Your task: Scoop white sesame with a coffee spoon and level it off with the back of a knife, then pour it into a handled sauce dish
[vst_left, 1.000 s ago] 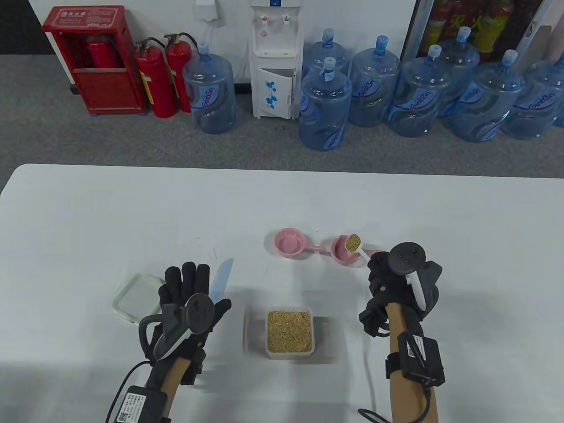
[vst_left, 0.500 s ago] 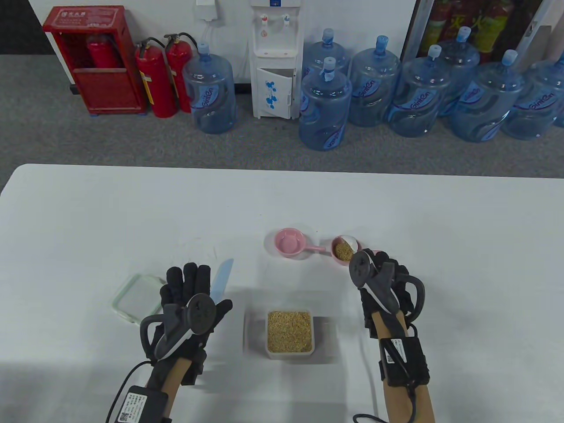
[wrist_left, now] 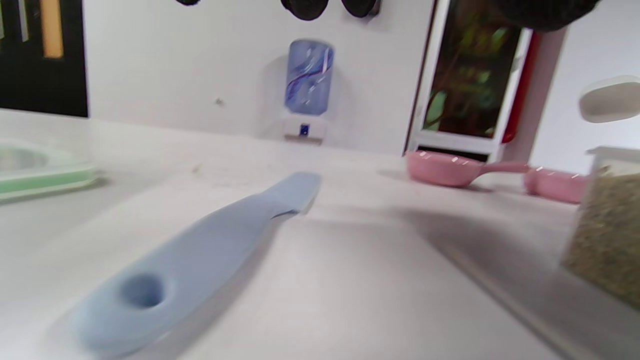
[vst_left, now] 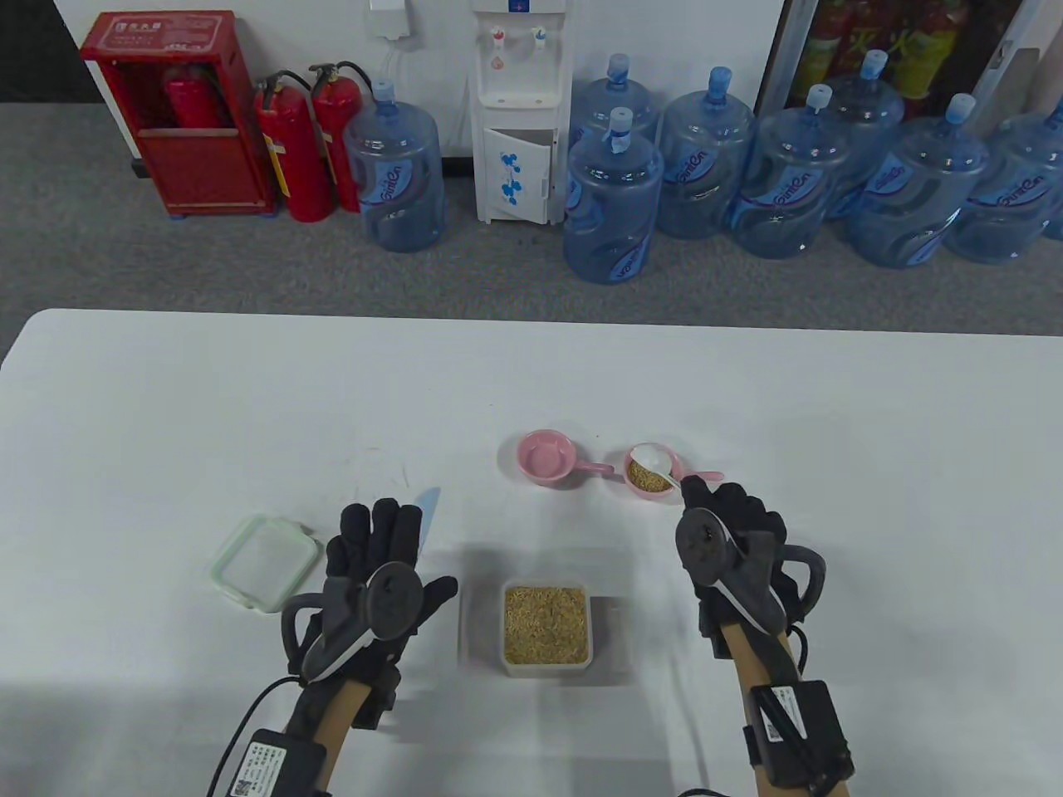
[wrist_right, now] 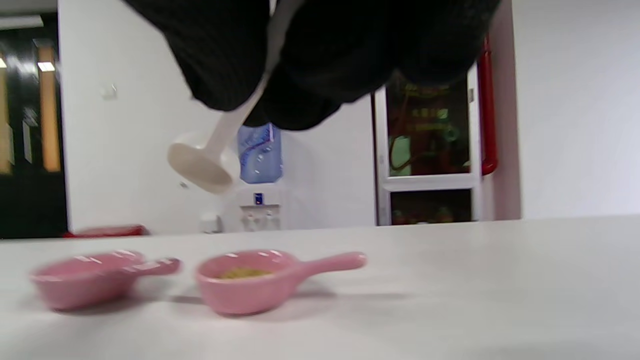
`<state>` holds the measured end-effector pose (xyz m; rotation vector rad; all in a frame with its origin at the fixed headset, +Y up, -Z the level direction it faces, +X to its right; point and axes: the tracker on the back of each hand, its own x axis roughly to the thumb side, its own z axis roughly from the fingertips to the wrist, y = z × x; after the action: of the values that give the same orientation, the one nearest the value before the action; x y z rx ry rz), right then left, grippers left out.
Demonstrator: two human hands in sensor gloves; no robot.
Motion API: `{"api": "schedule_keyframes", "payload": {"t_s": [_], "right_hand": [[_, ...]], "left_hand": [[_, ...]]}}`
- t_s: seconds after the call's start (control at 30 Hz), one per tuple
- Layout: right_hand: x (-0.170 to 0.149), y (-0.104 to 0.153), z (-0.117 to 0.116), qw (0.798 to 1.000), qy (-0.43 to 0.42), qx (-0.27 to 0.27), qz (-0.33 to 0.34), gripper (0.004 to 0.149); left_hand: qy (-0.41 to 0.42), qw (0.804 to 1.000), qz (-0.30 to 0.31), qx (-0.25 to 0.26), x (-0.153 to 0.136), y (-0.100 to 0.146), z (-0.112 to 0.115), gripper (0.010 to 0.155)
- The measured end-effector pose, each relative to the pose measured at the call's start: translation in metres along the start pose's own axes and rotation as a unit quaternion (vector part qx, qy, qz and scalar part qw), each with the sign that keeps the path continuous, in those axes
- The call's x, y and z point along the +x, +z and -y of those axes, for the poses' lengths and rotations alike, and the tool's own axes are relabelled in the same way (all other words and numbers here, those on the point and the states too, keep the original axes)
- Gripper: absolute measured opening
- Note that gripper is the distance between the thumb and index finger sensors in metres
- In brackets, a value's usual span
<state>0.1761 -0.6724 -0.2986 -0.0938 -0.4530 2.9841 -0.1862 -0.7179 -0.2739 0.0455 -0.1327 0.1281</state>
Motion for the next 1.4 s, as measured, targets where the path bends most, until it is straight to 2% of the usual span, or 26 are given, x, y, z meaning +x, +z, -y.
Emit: {"api": "schedule_keyframes", "payload": {"t_s": [0.13,0.23,0.4,0.5,0.63,0.83,1.03,1.13,1.4], "right_hand": [[-0.001,0.024,0.011,0.995,-0.090,0.017,0.038,0.042],[0.005,0.042,0.014,0.989,-0.117,0.026,0.083,0.042],[0.020,0.066,0.010,0.977,-0.114,0.041,0.176,0.041],[0.032,0.073,0.004,0.969,-0.078,0.068,0.224,0.041],[0.043,0.080,-0.003,0.961,-0.049,0.075,0.260,0.041],[0.050,0.085,-0.011,0.959,-0.001,0.071,0.275,0.041],[0.050,0.084,-0.013,0.959,0.015,0.091,0.268,0.042],[0.051,0.083,-0.016,0.958,0.004,0.137,0.250,0.042],[0.055,0.077,-0.017,0.953,-0.089,0.216,0.194,0.042]], "left_hand": [[0.002,1.000,0.028,-0.007,0.014,0.002,0.001,0.089],[0.015,0.998,0.055,-0.030,0.024,0.003,0.005,0.090],[0.040,0.986,0.122,-0.108,0.040,0.002,0.016,0.098],[0.053,0.978,0.140,-0.148,0.046,0.001,0.023,0.104],[0.065,0.972,0.151,-0.169,0.048,0.000,0.028,0.107],[0.061,0.966,0.158,-0.194,0.049,-0.002,0.037,0.106],[0.054,0.968,0.155,-0.190,0.051,-0.002,0.038,0.105],[0.049,0.968,0.155,-0.189,0.051,-0.002,0.038,0.105],[0.041,0.969,0.156,-0.187,0.052,-0.002,0.038,0.105]]}}
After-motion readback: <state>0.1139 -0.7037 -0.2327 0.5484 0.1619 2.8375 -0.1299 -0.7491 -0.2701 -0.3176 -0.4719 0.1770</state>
